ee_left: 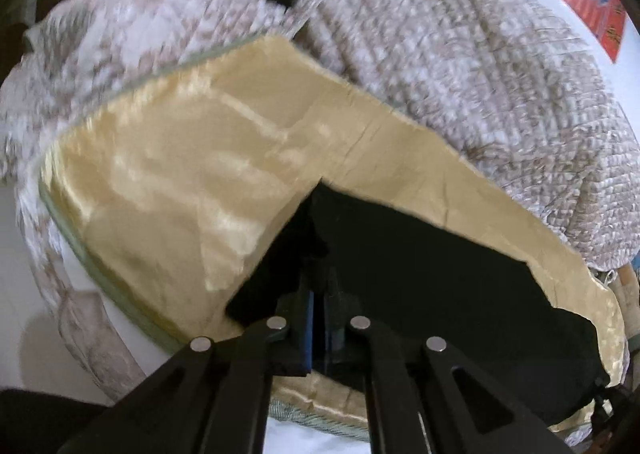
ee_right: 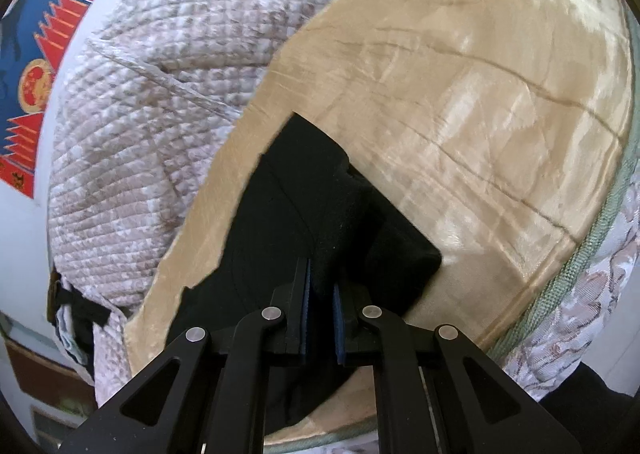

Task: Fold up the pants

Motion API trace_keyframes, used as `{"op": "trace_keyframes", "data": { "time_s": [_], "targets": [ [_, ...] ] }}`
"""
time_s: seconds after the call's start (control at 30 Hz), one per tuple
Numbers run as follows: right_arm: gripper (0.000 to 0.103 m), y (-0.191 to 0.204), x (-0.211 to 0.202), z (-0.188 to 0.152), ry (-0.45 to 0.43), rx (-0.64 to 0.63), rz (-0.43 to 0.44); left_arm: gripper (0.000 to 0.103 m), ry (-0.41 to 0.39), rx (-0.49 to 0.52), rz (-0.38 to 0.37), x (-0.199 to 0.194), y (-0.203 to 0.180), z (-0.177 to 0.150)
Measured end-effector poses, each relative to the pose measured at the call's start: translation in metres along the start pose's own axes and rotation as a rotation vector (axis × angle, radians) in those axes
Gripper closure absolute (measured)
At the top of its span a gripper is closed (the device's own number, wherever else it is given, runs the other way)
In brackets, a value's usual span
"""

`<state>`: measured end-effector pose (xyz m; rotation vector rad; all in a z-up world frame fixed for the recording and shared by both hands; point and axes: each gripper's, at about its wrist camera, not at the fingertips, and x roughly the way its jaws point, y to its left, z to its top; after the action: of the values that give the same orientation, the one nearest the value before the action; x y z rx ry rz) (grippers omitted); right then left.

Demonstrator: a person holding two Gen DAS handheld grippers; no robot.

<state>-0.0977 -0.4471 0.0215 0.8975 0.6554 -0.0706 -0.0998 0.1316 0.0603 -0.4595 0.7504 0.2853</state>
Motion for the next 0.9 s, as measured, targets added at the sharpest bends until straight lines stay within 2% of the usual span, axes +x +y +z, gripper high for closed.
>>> {"op": "trace_keyframes", "data": {
  "time_s": [0.07,0.13,0.27,0.37,0.43,0.47,0.5,0.57,0.63,0.7,0.73,0.77,0.8,0.9],
  "targets": [
    [0.095,0.004,-0.008,-0.002,-0.015,-0.001,0.019,0.099,-0.015,0.006,-0.004,-0.004,0.002,0.007],
    [0.095,0.003,-0.012,-0.007,-0.011,0.009,0.028,0.099,-0.008,0.009,0.030,0.003,0.007,0.010],
    [0.095,-0.016,0.000,-0.014,0.031,0.064,-0.016,0.099,0.098,-0.019,0.062,0.028,0.017,-0.001],
    [0.095,-0.006,-0.004,-0.013,0.017,0.012,-0.036,0.098,0.125,-0.024,0.065,0.033,0.019,-0.004],
    [0.094,0.002,-0.002,-0.012,0.040,-0.037,-0.072,0.097,0.140,-0.024,0.080,0.029,0.018,-0.002],
    [0.093,0.003,-0.004,-0.012,0.042,-0.044,-0.090,0.097,0.132,-0.028,0.101,0.024,0.019,-0.001],
    [0.088,0.004,-0.009,-0.013,0.036,-0.041,-0.107,0.095,0.117,-0.031,0.111,0.017,0.020,0.002],
    [0.082,0.005,-0.023,-0.011,-0.008,-0.043,-0.160,0.095,0.068,-0.043,0.152,0.002,0.024,0.011],
    [0.081,0.010,-0.045,-0.006,-0.115,-0.060,-0.235,0.095,0.019,-0.028,0.101,-0.005,0.019,0.025],
    [0.077,0.019,-0.053,0.003,-0.175,-0.104,-0.254,0.078,0.016,0.020,0.016,0.004,0.004,0.038],
    [0.077,0.026,-0.050,0.008,-0.169,-0.140,-0.244,0.062,0.032,0.045,-0.023,0.015,-0.006,0.044],
    [0.077,0.033,-0.044,0.013,-0.151,-0.167,-0.224,0.057,0.051,0.067,-0.046,0.028,-0.014,0.049],
    [0.077,0.045,-0.032,0.019,-0.111,-0.207,-0.189,0.057,0.064,0.085,-0.049,0.042,-0.020,0.054],
    [0.077,0.076,0.004,0.030,-0.027,-0.322,-0.164,0.057,0.101,0.109,0.003,0.086,-0.030,0.068]
  ]
}}
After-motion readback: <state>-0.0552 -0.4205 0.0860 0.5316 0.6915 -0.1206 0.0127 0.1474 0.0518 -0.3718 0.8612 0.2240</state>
